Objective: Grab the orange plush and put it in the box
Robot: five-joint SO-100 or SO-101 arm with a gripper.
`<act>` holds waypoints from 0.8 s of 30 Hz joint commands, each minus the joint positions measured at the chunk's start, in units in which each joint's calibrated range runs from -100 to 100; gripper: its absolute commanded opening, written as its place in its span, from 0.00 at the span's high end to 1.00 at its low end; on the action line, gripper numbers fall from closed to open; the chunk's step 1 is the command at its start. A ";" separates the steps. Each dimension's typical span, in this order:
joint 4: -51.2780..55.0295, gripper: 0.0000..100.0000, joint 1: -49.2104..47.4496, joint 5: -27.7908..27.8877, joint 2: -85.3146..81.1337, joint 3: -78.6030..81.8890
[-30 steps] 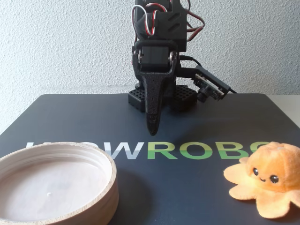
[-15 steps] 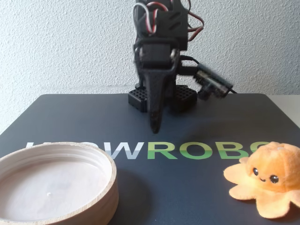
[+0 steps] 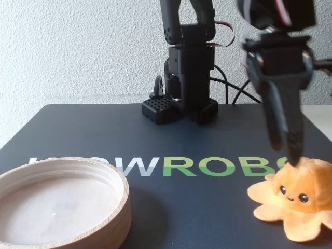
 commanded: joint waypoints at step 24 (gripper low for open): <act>-11.80 0.99 12.52 19.50 -2.79 -4.72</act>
